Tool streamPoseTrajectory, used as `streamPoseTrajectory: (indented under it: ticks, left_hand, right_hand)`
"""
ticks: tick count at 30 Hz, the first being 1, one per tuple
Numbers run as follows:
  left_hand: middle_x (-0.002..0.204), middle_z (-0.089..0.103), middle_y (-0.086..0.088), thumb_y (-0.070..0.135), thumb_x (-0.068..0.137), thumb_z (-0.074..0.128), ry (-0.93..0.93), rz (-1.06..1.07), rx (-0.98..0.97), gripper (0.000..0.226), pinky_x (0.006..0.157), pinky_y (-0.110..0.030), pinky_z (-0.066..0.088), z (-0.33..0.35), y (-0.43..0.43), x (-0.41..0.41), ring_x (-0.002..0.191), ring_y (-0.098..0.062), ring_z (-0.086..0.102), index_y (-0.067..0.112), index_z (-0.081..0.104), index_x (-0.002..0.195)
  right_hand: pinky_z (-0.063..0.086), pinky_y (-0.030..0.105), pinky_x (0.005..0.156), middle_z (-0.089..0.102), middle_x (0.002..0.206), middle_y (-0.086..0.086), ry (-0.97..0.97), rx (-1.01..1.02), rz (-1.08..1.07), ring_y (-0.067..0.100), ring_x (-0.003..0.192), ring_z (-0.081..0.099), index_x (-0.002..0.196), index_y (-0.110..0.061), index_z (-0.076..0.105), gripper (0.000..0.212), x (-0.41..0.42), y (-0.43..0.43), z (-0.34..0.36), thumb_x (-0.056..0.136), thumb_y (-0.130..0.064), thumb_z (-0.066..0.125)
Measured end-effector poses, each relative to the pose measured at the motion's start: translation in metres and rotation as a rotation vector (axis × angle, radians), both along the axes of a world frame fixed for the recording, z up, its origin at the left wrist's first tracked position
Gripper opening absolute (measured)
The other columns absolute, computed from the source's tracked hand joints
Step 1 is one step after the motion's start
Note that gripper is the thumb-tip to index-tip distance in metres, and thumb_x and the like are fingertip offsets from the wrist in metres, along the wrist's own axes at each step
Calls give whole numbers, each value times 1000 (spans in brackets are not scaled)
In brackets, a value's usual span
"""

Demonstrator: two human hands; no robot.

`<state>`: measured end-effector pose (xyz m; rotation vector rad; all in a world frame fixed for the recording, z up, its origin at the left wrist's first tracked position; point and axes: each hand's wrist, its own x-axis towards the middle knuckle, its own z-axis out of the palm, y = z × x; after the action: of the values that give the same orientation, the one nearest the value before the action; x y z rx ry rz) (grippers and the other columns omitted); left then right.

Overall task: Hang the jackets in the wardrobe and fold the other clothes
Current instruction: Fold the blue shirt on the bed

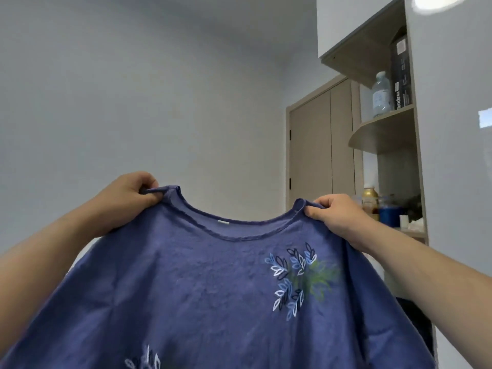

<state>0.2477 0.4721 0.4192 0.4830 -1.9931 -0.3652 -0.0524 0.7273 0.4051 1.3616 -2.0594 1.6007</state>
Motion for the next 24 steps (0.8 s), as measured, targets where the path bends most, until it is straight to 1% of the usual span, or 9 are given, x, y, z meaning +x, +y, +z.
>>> streamPoseTrajectory:
  ticks: [2,5,8,10,13,16,20,22,24]
  left_hand:
    - [72,63,-2,18,91,63,-44,3,43,14,59,-31,40,-38,-15,-10,65,-15,53,18,60,77]
    - [75,60,-3,22,92,60,-96,12,148,15,60,-33,40,-113,-34,-26,66,-17,52,16,57,78]
    - [74,59,-2,21,91,60,-148,39,241,16,61,-32,39,-204,-56,-40,65,-11,51,18,54,76]
    - [70,57,-1,17,90,62,-192,68,297,18,61,-32,39,-266,-72,-47,64,-8,51,18,52,74]
    - [70,56,-3,12,90,63,-213,126,457,19,63,-35,39,-350,-96,-55,67,-16,52,15,51,75]
    - [69,55,-6,8,90,63,-268,199,605,20,63,-35,37,-417,-116,-62,66,-23,50,8,50,75]
    - [66,53,-8,6,91,60,-294,287,727,19,58,-25,36,-488,-130,-57,62,-23,47,5,48,77]
    - [66,55,-7,8,92,60,-323,338,717,21,59,-28,38,-513,-139,-54,63,-21,51,9,47,75]
    - [65,56,-3,12,94,59,-380,389,685,23,58,-34,38,-533,-150,-54,63,-19,52,13,46,74]
  right_hand:
    - [38,21,49,58,72,9,-59,101,20,16,63,50,88,12,64,36,-10,-24,-39,91,-23,69]
    - [37,26,57,57,73,9,-135,253,67,17,66,50,88,13,62,38,-24,-62,-110,91,-25,68]
    - [34,27,59,52,70,6,-171,399,84,15,64,46,76,-4,63,29,-37,-98,-193,91,-28,68]
    - [31,29,60,48,66,5,-208,485,89,16,62,43,68,-14,55,29,-47,-121,-251,91,-29,67]
    - [25,31,57,38,59,2,-247,588,69,16,57,36,60,-21,38,41,-63,-152,-335,91,-29,64]
    - [23,32,56,31,53,-5,-274,682,43,15,55,31,57,-22,29,48,-77,-176,-409,90,-27,63]
    - [22,31,49,31,50,-5,-262,809,-21,12,49,28,57,-20,29,47,-92,-191,-479,91,-31,59]
    - [24,28,47,39,51,-3,-230,836,-40,11,48,33,57,-19,33,47,-100,-198,-499,93,-35,58]
    - [34,30,52,51,57,-1,-217,844,-27,13,54,45,60,-17,44,42,-107,-209,-514,95,-36,56]
